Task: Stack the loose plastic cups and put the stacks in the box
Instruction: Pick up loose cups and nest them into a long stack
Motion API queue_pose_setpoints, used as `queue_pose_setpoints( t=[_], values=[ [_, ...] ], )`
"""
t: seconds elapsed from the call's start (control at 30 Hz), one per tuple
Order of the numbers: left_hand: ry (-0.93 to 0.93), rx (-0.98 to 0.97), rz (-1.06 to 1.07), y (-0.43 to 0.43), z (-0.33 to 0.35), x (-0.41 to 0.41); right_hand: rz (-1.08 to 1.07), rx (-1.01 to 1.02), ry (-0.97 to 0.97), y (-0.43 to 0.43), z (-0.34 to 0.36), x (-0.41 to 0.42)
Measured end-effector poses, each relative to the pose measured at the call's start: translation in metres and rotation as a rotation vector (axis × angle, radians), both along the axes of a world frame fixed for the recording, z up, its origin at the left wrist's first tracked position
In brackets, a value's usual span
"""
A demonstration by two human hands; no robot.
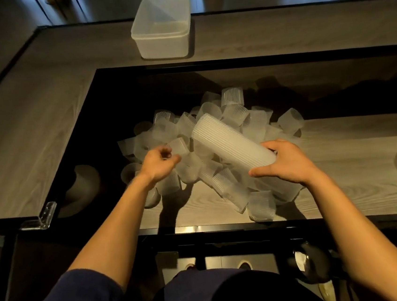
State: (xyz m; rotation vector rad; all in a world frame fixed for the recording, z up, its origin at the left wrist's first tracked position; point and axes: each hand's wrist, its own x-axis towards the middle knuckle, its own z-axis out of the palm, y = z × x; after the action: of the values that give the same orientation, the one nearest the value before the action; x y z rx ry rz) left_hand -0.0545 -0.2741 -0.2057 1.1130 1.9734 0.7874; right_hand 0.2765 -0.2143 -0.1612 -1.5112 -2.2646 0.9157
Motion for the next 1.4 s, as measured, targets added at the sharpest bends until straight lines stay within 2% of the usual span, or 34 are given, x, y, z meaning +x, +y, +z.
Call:
queue_pose_setpoints(
  t=[0.2,0.47,0.87,1.03,1.3,1.4],
  values=[
    [0.193,-0.125,-0.146,0.000,-0.024,0.016,-0.034,-0.038,0.006,-0.001,-0.001,0.006],
    [0.376,-0.076,-0.110,0.008,-0.032,0.032,-0.054,-0.068,0.017,-0.004,-0.006,0.010],
    [0.259,-0.039,-0.036,0.002,-0.035,0.023,-0.052,-0.086,0.012,-0.008,-0.006,0.005],
    [0.041,-0.008,0.060,0.005,-0.027,0.016,-0.032,-0.086,-0.005,-0.007,-0.006,0.001],
    [-0.769,-0.033,0.235,0.004,-0.014,-0.006,-0.013,-0.098,0.013,-0.007,-0.003,-0.007],
    [-0.976,0.034,0.377,0.003,-0.012,-0.011,0.004,-0.096,0.030,-0.006,-0.001,-0.010]
  ],
)
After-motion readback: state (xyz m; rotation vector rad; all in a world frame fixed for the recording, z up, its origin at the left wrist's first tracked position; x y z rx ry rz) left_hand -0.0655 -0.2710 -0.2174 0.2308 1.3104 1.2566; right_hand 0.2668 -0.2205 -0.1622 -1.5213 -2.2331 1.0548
